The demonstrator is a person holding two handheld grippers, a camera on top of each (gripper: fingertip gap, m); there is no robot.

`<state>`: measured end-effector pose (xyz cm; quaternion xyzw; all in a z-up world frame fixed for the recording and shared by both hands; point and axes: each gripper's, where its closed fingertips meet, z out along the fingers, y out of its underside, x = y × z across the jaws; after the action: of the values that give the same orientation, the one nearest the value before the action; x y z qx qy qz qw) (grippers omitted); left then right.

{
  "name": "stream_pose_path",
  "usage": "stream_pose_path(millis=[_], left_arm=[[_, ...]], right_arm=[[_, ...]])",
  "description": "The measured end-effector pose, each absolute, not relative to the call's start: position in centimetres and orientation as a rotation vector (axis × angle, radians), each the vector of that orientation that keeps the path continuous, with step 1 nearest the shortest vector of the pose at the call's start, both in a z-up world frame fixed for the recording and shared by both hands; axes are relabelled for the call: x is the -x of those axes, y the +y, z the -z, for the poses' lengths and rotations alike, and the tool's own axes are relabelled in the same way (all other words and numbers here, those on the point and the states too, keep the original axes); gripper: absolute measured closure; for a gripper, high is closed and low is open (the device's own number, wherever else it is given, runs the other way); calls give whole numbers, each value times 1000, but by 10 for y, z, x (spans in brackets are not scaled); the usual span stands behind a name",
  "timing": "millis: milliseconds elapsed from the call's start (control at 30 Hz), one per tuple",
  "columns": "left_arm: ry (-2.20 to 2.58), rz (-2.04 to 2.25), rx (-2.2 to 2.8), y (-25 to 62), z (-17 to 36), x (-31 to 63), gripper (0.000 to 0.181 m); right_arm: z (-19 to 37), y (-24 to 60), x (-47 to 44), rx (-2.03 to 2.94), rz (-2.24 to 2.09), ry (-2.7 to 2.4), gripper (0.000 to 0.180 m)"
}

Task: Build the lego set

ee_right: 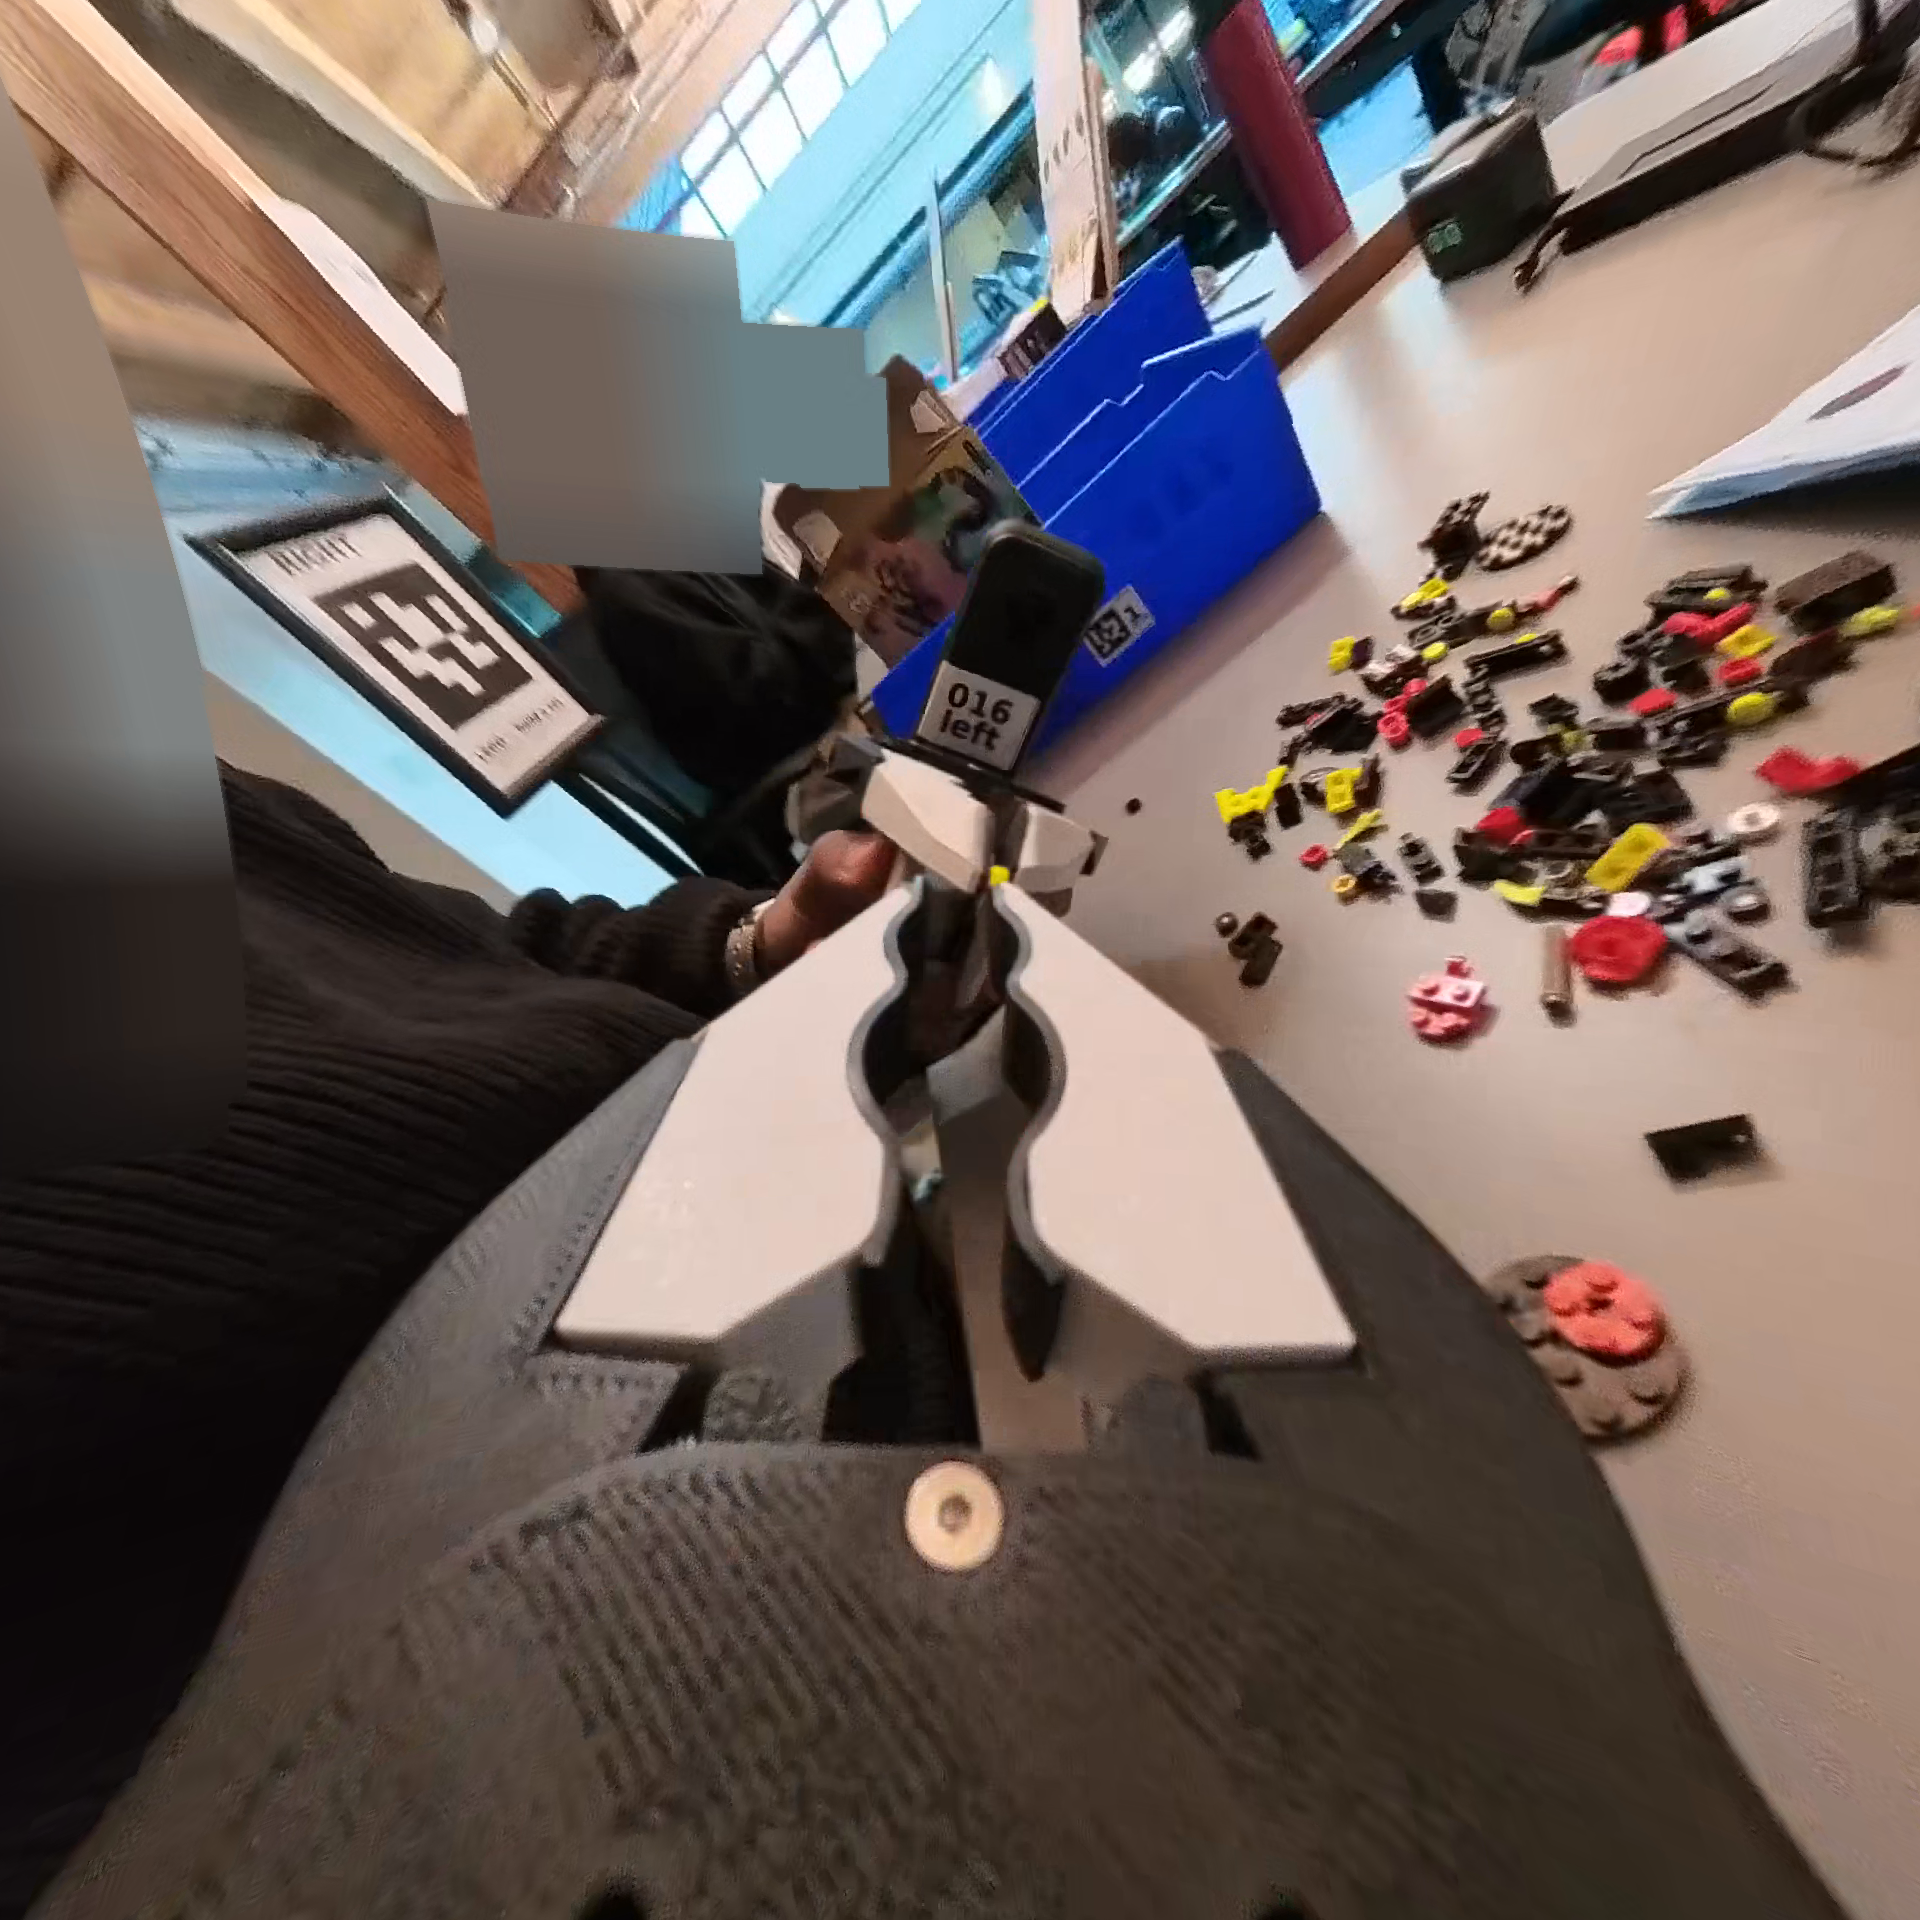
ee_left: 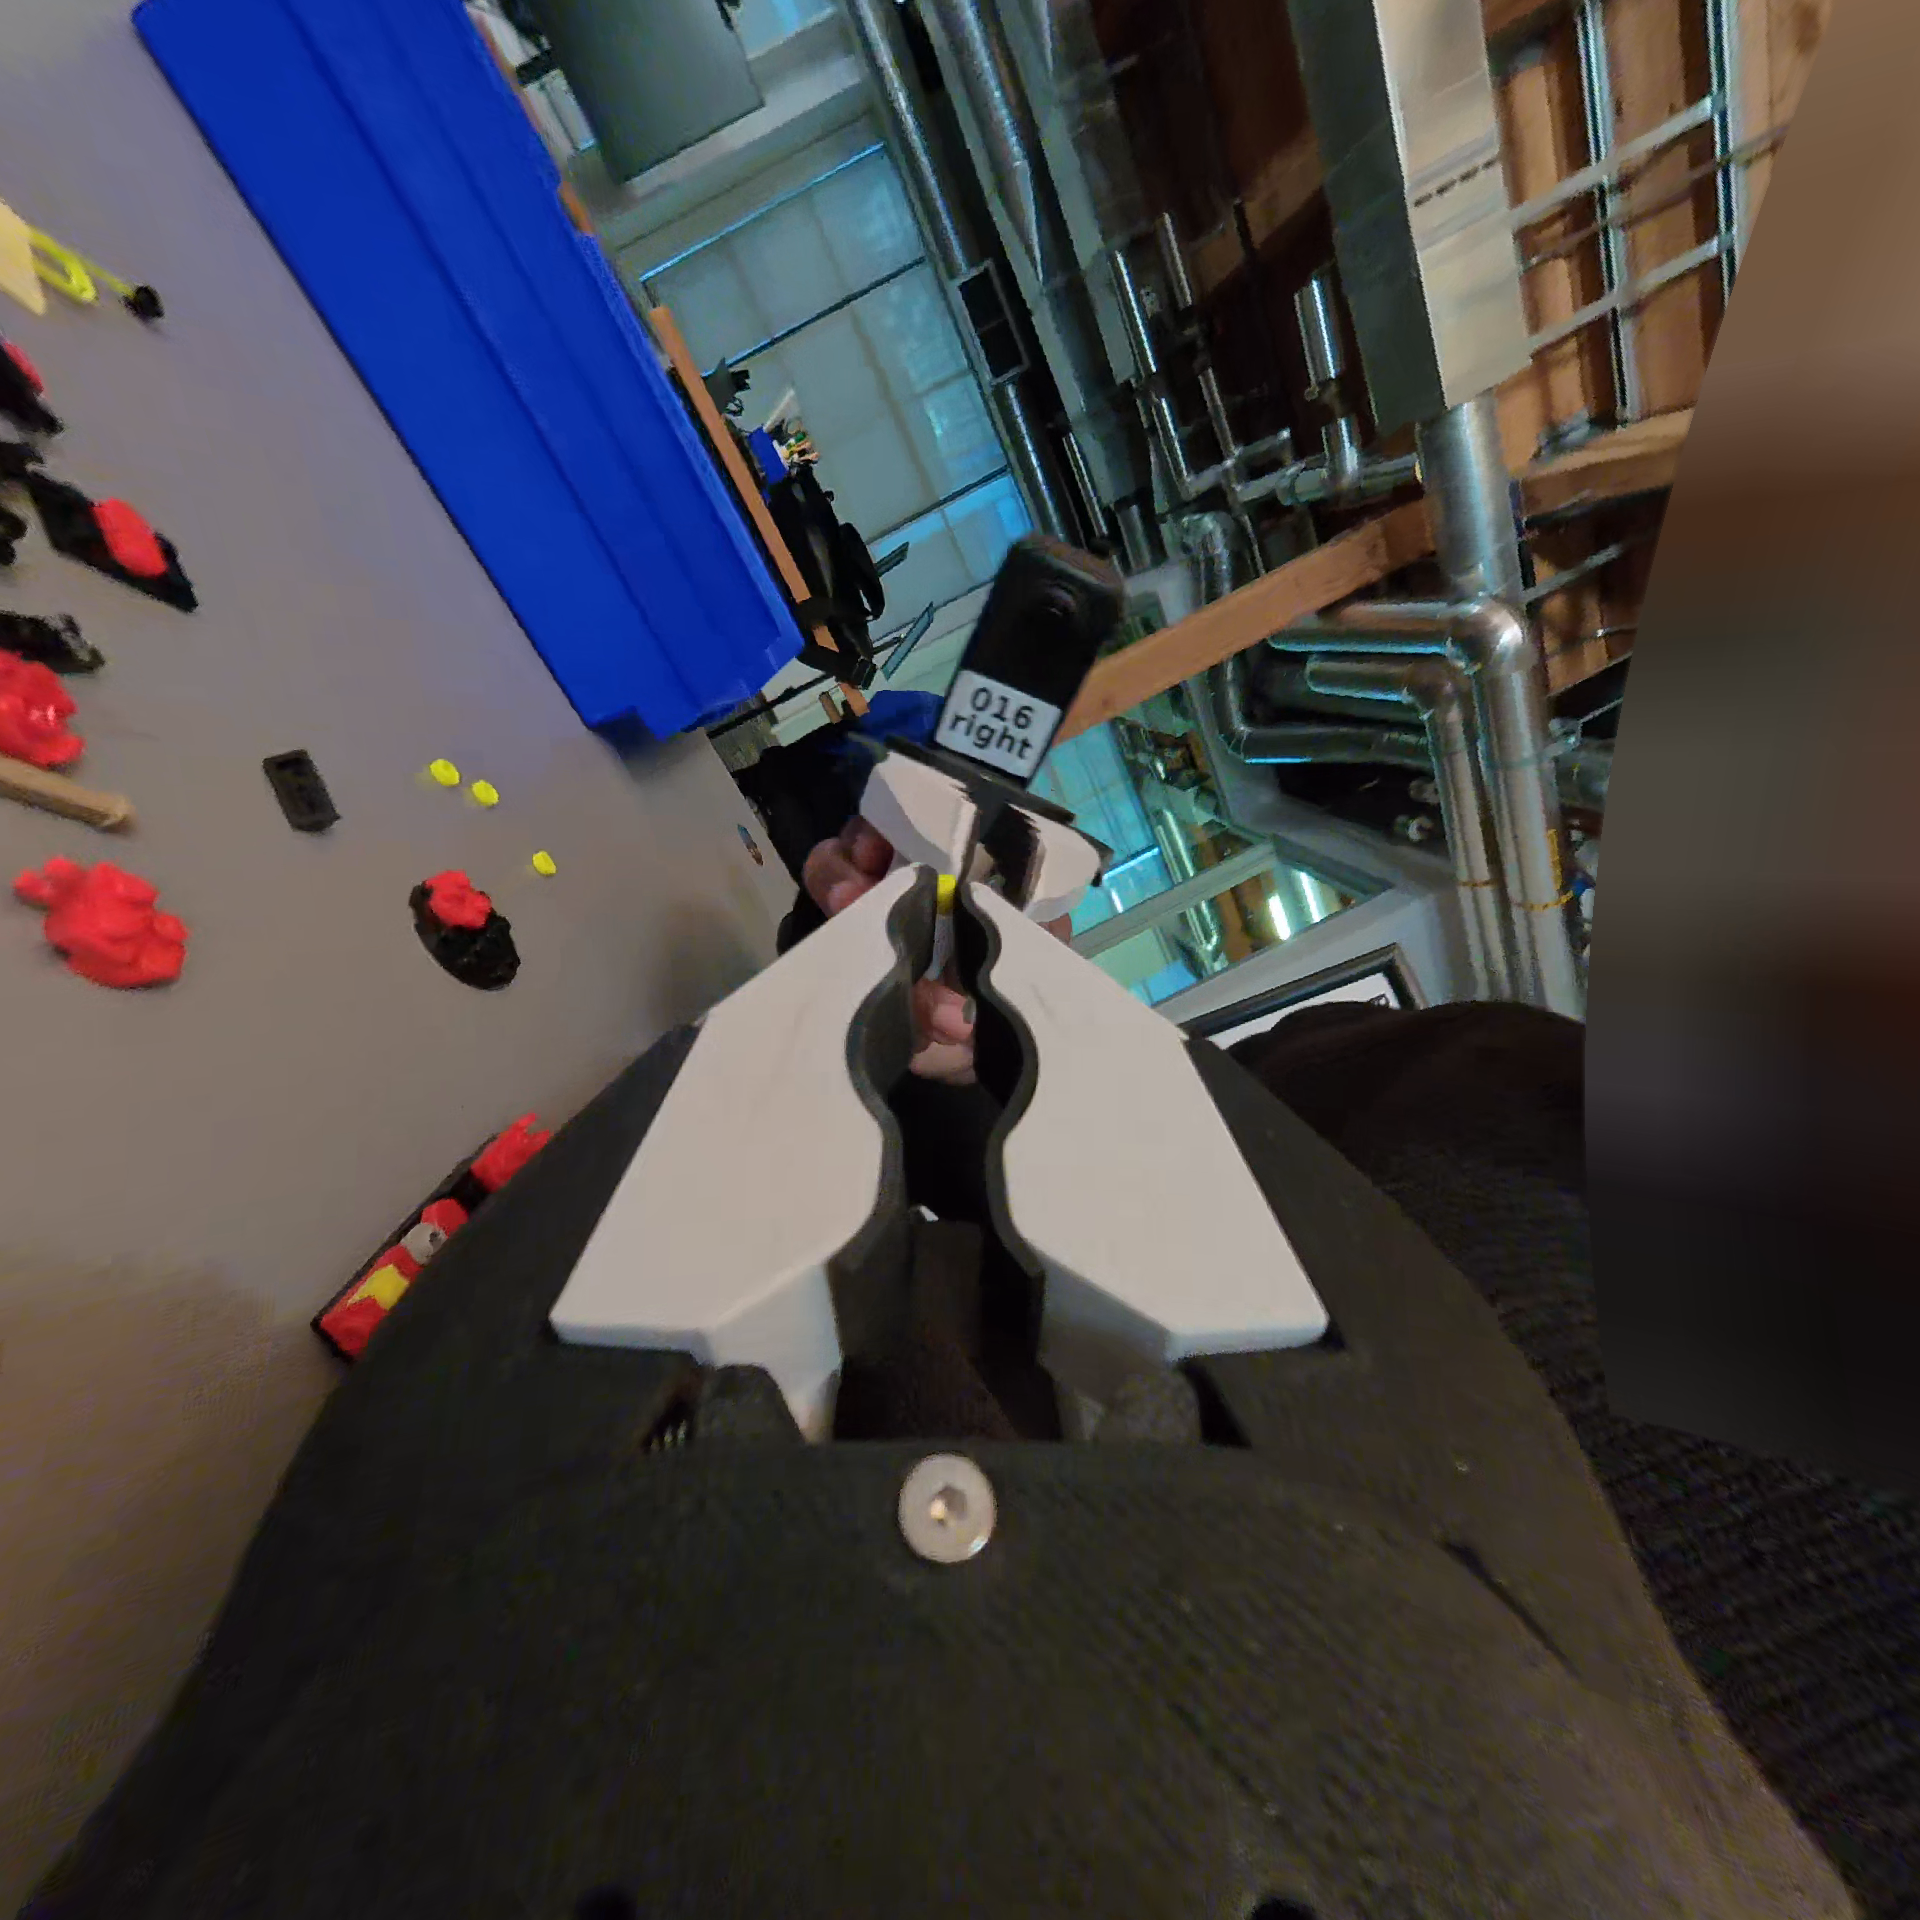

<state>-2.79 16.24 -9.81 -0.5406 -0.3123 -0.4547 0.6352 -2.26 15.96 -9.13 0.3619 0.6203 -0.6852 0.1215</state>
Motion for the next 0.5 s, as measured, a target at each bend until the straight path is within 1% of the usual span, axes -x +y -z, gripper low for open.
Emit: stream_pose_path(millis=[300, 400, 500], left_arm=[[-622, 978, 1267, 164, 89, 20, 181], [-617, 993, 1262, 164, 89, 18, 181], [-614, 990, 1254, 163, 87, 19, 181]], right_arm=[[91, 159, 21, -1059, 1972, 1692, 172], [90, 160, 20, -1048, 1973, 1672, 177], [88, 160, 19, -1038, 1966, 1619, 174]])
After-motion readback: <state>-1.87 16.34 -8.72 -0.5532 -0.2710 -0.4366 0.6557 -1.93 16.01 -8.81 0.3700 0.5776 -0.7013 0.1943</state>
